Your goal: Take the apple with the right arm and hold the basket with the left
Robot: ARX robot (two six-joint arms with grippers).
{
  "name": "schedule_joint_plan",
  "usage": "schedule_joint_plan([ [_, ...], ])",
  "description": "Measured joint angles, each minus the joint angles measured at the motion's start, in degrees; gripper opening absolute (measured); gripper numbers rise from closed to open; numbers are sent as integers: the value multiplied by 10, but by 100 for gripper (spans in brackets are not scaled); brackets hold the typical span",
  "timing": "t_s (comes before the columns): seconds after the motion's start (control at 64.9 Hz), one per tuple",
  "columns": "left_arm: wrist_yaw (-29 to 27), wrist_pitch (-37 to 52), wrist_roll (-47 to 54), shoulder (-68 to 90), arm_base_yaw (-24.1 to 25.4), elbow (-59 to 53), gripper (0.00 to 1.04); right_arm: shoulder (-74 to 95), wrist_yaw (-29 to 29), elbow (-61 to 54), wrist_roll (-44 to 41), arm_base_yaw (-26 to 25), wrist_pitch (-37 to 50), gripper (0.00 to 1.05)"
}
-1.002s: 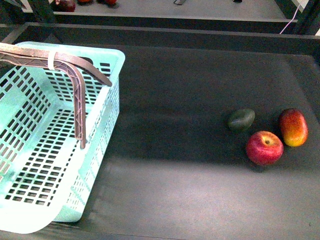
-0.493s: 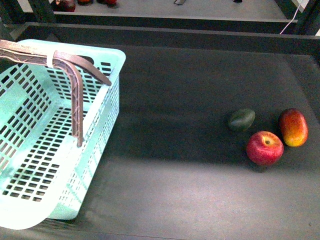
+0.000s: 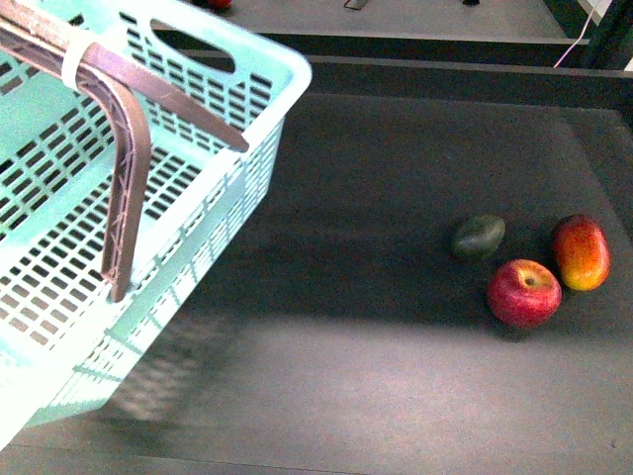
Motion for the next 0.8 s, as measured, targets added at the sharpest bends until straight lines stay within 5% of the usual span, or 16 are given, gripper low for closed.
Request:
schedule_joint_plan([
  [0.339,-32,-42,3,-89,-187,1,14,0,0,0,0,0,0,96],
  [0.801,-70,-73,13,-107,-348,43,14,0,0,0,0,0,0,96],
])
